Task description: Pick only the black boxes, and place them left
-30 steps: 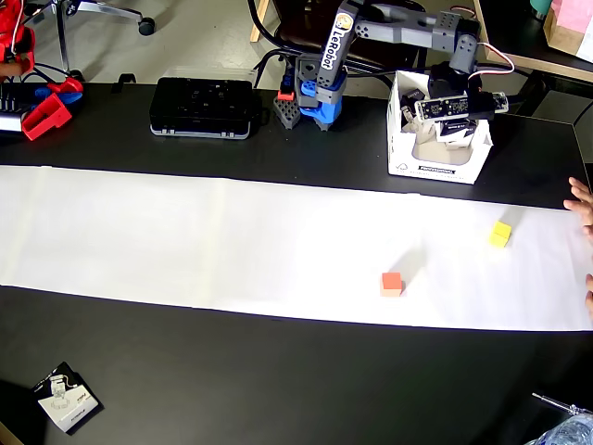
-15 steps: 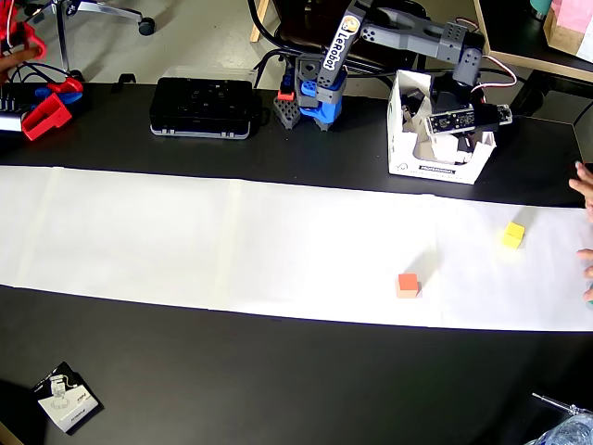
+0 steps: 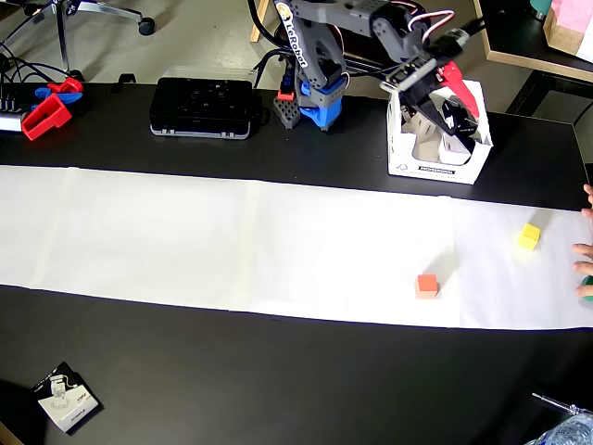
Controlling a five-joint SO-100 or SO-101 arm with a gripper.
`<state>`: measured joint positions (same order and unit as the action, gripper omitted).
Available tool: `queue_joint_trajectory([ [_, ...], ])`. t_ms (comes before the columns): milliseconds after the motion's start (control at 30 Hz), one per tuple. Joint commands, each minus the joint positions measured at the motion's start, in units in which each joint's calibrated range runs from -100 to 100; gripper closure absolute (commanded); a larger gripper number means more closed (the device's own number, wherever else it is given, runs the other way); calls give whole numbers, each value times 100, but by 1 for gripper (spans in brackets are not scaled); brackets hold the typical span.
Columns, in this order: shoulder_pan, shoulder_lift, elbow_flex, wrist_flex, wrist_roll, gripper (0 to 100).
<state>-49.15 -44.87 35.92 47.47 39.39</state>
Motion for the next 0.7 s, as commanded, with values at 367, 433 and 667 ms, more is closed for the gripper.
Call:
queue_joint_trajectory([
  [367, 4598, -3822, 2516, -701, 535, 100],
  [433, 5040, -3940, 3012, -708, 856, 100],
  [667, 5655, -4802, 4528, -1138, 1003, 100],
])
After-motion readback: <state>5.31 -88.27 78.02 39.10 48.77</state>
